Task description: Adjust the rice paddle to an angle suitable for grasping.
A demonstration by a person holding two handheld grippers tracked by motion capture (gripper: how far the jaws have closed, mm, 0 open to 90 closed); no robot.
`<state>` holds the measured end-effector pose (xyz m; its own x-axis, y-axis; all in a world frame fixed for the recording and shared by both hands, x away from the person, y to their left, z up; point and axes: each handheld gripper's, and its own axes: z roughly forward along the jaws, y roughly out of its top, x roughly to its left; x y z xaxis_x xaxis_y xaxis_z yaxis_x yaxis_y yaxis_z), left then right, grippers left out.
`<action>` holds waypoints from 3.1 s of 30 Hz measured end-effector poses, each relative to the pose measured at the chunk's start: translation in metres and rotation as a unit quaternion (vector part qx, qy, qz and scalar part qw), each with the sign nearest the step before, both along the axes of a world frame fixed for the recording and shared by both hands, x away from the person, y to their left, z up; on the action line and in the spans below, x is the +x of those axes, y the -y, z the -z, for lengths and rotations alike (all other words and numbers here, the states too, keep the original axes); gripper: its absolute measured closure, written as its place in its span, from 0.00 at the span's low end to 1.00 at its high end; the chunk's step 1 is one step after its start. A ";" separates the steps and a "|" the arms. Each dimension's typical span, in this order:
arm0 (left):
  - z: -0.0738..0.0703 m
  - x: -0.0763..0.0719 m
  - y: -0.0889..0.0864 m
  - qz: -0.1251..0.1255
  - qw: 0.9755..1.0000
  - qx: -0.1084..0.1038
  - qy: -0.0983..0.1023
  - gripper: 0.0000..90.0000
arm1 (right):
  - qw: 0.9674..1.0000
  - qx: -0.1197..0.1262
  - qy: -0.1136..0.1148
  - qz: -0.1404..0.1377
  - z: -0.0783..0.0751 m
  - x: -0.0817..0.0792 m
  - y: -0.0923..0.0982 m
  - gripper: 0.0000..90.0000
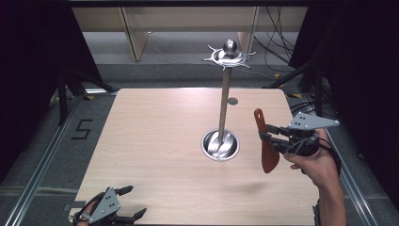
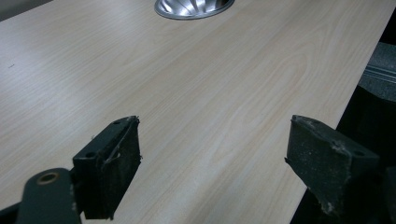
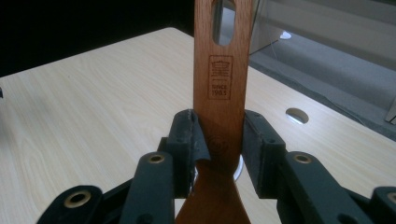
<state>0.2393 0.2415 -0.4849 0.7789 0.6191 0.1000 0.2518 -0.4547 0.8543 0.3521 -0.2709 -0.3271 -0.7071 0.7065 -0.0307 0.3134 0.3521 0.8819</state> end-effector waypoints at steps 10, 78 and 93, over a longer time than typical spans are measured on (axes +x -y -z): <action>0.000 0.000 0.000 0.000 1.000 -0.001 0.001 0.19 | 0.999 0.003 0.046 -0.003 -0.021 0.004 -0.009 0.75; 0.001 -0.001 0.002 -0.001 1.000 -0.013 0.002 0.19 | 0.996 0.059 0.068 0.005 -0.087 0.043 -0.045 0.74; 0.001 -0.001 0.001 0.002 1.000 -0.007 -0.004 0.19 | 0.995 0.080 0.063 -0.001 -0.081 0.043 -0.045 0.73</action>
<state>0.2385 0.2400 -0.4858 0.7824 0.6169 0.0853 0.2565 -0.4440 0.8586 0.3956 -0.2258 -0.2464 -0.7058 0.7083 -0.0058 0.1968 0.2039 0.9590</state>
